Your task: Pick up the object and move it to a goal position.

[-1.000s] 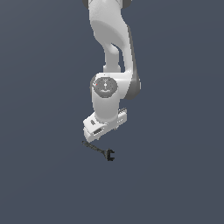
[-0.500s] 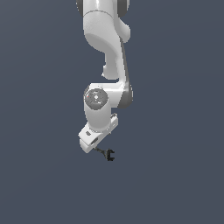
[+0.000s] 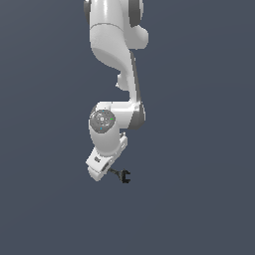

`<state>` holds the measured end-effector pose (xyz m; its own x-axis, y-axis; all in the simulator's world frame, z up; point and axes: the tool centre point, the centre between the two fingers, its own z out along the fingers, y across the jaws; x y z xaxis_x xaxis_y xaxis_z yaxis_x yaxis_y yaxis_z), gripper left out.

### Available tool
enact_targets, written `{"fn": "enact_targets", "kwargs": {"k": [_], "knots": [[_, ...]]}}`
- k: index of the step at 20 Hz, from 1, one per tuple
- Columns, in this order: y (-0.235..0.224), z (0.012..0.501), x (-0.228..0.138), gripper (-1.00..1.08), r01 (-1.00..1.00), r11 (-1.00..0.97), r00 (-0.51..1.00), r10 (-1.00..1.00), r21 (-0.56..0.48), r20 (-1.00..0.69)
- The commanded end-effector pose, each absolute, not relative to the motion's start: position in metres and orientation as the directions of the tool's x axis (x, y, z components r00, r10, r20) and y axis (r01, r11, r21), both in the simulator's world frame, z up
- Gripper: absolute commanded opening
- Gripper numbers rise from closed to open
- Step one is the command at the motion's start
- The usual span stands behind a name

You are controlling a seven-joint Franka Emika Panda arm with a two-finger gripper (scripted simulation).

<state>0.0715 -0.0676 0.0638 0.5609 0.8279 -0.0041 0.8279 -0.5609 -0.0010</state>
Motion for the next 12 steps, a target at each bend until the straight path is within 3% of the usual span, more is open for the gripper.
{"fn": "enact_targets", "kwargs": {"k": [1, 12], "knots": [[-0.0702, 0.0607, 0.0732, 1.0, 0.841, -0.54, 0.54, 0.841, 0.0, -0.002], [-0.0726, 0.0519, 0.0741, 1.0, 0.851, -0.526, 0.526, 0.851, 0.0, -0.001]]}}
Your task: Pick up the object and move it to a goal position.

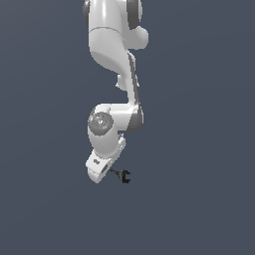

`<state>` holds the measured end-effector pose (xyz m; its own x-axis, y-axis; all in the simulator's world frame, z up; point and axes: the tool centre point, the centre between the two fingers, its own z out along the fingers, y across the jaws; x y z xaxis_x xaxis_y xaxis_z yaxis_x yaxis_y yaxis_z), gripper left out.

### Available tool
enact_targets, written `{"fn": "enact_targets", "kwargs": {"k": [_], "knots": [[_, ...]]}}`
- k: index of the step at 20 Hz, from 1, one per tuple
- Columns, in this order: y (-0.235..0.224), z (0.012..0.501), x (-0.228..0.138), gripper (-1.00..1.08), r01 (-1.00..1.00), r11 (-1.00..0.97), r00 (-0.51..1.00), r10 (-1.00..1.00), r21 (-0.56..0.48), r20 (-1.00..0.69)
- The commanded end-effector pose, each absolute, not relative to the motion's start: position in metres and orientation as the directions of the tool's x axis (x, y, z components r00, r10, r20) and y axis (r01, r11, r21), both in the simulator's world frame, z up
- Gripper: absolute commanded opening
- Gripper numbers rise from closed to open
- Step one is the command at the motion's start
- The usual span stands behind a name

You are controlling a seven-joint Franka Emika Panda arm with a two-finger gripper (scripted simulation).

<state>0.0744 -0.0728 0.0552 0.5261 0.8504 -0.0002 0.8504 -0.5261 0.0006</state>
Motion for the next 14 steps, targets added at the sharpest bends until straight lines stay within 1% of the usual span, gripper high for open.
{"fn": "enact_targets", "kwargs": {"k": [1, 8, 14], "knots": [[-0.073, 0.049, 0.074, 1.0, 0.851, -0.525, 0.525, 0.851, 0.0, -0.001], [-0.072, 0.014, 0.073, 1.0, 0.853, -0.523, 0.523, 0.853, 0.0, 0.0], [-0.073, 0.008, 0.074, 1.0, 0.853, -0.523, 0.523, 0.853, 0.0, 0.0]]}}
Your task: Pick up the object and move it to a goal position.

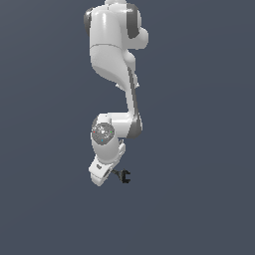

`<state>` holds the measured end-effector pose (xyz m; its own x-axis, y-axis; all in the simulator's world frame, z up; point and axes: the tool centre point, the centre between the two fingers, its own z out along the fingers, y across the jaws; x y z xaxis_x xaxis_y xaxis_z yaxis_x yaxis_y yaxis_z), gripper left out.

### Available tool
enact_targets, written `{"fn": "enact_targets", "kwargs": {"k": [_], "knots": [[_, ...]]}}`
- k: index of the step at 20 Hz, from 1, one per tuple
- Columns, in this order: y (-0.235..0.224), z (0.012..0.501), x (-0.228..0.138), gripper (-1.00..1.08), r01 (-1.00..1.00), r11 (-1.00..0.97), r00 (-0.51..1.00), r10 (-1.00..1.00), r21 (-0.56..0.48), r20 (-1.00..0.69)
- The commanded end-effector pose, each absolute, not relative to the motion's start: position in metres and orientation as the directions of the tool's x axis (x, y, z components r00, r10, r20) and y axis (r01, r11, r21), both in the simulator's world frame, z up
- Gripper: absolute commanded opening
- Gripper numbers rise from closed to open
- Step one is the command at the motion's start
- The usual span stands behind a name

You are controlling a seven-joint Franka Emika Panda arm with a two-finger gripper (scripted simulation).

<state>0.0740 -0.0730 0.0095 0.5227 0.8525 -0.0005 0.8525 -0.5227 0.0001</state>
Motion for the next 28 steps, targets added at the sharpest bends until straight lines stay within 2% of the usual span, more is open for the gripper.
{"fn": "enact_targets", "kwargs": {"k": [1, 17, 22, 28], "knots": [[-0.073, 0.008, 0.074, -1.0, 0.853, -0.523, 0.523, 0.853, 0.0, 0.0], [-0.066, 0.021, 0.076, -1.0, 0.854, -0.52, 0.52, 0.854, 0.0, 0.001], [-0.056, 0.051, 0.078, -1.0, 0.854, -0.52, 0.52, 0.854, 0.0, 0.001], [-0.036, 0.109, 0.083, -1.0, 0.854, -0.52, 0.52, 0.854, 0.0, 0.0]]}}
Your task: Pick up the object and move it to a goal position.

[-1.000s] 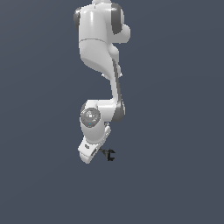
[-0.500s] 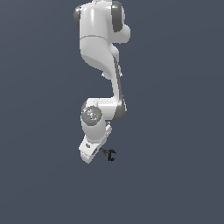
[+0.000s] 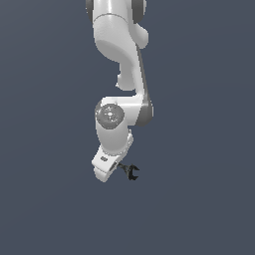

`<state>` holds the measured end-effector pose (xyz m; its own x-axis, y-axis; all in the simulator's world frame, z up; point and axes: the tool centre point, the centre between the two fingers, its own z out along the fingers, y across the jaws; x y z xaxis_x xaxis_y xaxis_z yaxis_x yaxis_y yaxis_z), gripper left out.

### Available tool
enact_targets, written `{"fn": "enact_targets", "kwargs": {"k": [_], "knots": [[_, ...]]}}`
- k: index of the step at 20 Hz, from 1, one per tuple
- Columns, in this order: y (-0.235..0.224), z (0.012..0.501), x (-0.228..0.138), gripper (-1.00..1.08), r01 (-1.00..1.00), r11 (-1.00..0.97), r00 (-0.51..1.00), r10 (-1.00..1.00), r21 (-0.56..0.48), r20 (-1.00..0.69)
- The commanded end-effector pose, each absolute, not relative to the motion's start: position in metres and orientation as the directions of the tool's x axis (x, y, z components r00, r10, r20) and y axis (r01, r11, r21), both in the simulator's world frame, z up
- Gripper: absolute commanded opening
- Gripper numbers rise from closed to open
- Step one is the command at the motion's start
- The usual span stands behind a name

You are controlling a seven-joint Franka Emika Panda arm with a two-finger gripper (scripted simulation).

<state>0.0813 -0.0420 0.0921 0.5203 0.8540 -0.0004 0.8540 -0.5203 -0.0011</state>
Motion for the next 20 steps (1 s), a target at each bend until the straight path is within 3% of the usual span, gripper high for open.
{"fn": "enact_targets", "kwargs": {"k": [1, 20], "knots": [[-0.032, 0.12, 0.084, -1.0, 0.854, -0.52, 0.52, 0.854, 0.0, 0.0], [0.03, 0.306, 0.105, -1.0, 0.853, -0.522, 0.522, 0.853, 0.0, 0.001]]}}
